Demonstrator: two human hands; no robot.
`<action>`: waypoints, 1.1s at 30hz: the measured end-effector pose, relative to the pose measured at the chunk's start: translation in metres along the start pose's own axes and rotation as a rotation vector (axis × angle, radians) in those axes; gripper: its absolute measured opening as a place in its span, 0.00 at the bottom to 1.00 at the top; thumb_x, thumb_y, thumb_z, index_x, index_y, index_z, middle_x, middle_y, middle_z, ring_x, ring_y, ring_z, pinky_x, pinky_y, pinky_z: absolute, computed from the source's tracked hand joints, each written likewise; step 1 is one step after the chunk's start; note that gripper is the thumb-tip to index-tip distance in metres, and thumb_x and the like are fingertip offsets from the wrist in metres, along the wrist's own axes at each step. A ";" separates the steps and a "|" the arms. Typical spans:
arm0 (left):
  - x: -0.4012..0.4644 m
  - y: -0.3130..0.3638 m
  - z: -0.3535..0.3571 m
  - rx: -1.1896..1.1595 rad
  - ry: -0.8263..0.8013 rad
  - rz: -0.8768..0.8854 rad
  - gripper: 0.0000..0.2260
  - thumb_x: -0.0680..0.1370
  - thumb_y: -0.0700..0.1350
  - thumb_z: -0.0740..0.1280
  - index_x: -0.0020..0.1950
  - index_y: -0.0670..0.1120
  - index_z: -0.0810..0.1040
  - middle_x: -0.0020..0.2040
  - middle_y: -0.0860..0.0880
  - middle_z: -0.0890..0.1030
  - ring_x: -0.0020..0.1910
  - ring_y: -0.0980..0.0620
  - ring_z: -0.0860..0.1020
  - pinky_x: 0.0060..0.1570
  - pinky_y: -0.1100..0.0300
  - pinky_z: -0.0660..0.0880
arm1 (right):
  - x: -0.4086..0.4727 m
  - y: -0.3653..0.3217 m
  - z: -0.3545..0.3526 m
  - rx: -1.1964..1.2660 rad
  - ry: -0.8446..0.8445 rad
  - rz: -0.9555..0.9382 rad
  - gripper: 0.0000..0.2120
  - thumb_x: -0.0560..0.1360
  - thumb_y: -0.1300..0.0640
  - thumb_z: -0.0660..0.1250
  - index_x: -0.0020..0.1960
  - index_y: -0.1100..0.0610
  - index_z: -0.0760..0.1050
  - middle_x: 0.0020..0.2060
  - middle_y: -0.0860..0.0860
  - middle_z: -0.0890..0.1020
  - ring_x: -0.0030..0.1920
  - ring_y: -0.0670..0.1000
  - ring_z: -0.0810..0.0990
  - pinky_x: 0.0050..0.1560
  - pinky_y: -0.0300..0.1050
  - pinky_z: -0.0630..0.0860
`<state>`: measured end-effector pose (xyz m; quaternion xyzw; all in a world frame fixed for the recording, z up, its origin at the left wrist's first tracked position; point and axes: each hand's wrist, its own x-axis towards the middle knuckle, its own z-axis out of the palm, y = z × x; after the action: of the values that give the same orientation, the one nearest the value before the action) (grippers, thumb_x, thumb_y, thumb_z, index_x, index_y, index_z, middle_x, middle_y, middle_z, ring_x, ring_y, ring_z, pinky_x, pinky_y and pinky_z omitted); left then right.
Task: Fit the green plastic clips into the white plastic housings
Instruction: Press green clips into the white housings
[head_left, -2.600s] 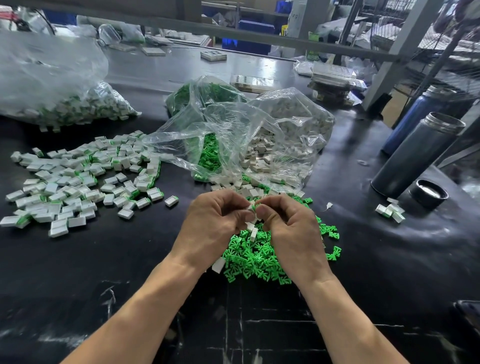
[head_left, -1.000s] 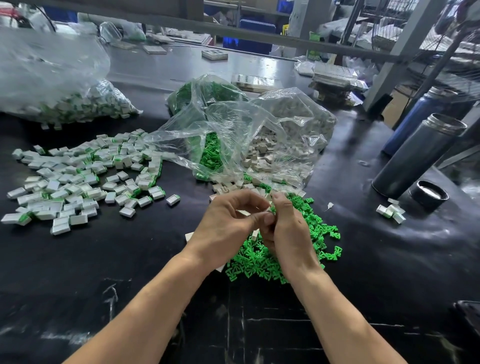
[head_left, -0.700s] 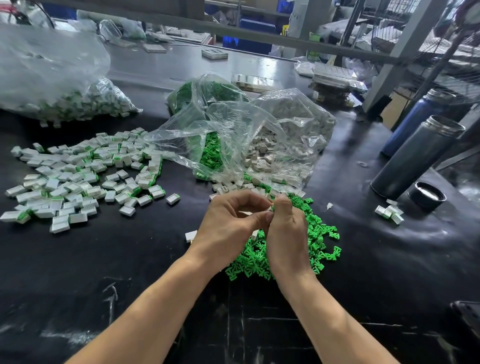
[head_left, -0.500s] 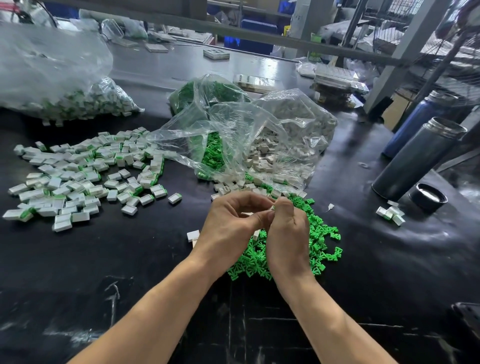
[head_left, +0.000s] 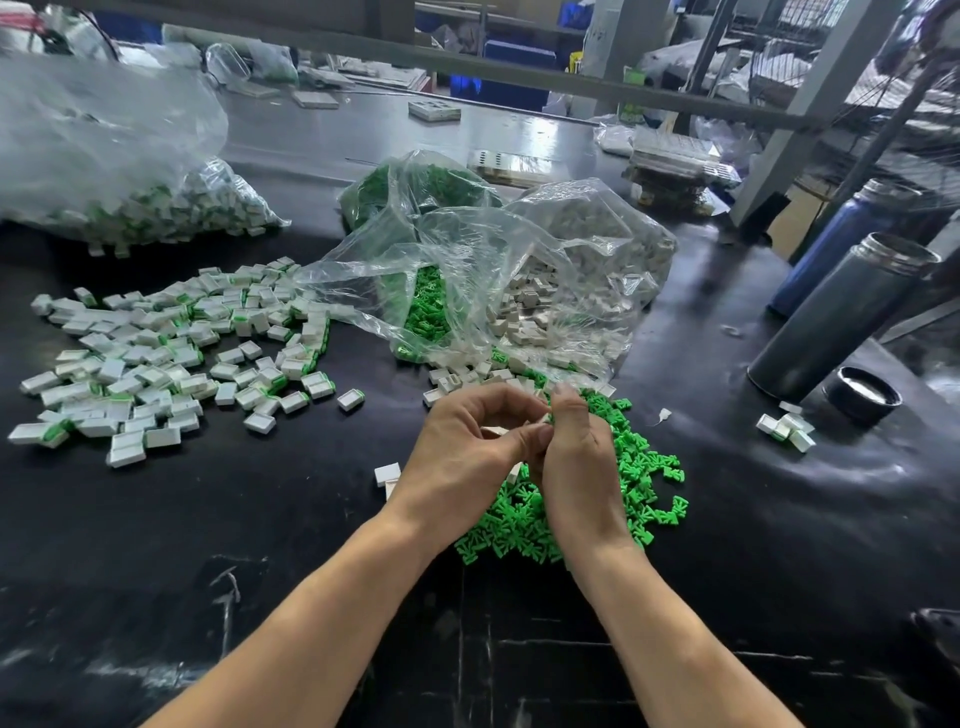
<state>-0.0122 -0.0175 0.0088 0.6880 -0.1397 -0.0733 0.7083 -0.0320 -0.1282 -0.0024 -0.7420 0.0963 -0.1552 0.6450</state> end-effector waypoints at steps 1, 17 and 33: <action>0.000 0.000 0.000 0.014 -0.001 0.003 0.03 0.76 0.39 0.76 0.49 0.43 0.85 0.47 0.41 0.85 0.47 0.39 0.83 0.55 0.37 0.79 | 0.000 0.000 0.000 -0.011 0.008 -0.009 0.29 0.82 0.42 0.51 0.26 0.40 0.78 0.21 0.38 0.73 0.24 0.38 0.72 0.30 0.34 0.65; -0.002 -0.001 -0.003 0.024 -0.049 0.054 0.02 0.78 0.39 0.74 0.49 0.45 0.85 0.50 0.44 0.86 0.52 0.42 0.85 0.55 0.41 0.81 | 0.002 0.004 0.001 -0.014 0.115 -0.002 0.24 0.79 0.44 0.52 0.42 0.50 0.85 0.40 0.43 0.88 0.45 0.42 0.86 0.52 0.45 0.81; -0.003 -0.003 -0.002 -0.018 -0.042 0.053 0.02 0.77 0.39 0.74 0.49 0.43 0.85 0.51 0.45 0.86 0.54 0.43 0.84 0.58 0.43 0.80 | 0.005 0.004 0.002 -0.040 0.128 -0.003 0.23 0.77 0.45 0.52 0.39 0.49 0.85 0.39 0.43 0.87 0.44 0.42 0.86 0.51 0.46 0.82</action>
<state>-0.0138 -0.0149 0.0055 0.6759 -0.1721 -0.0699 0.7132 -0.0269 -0.1287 -0.0059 -0.7434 0.1395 -0.2012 0.6224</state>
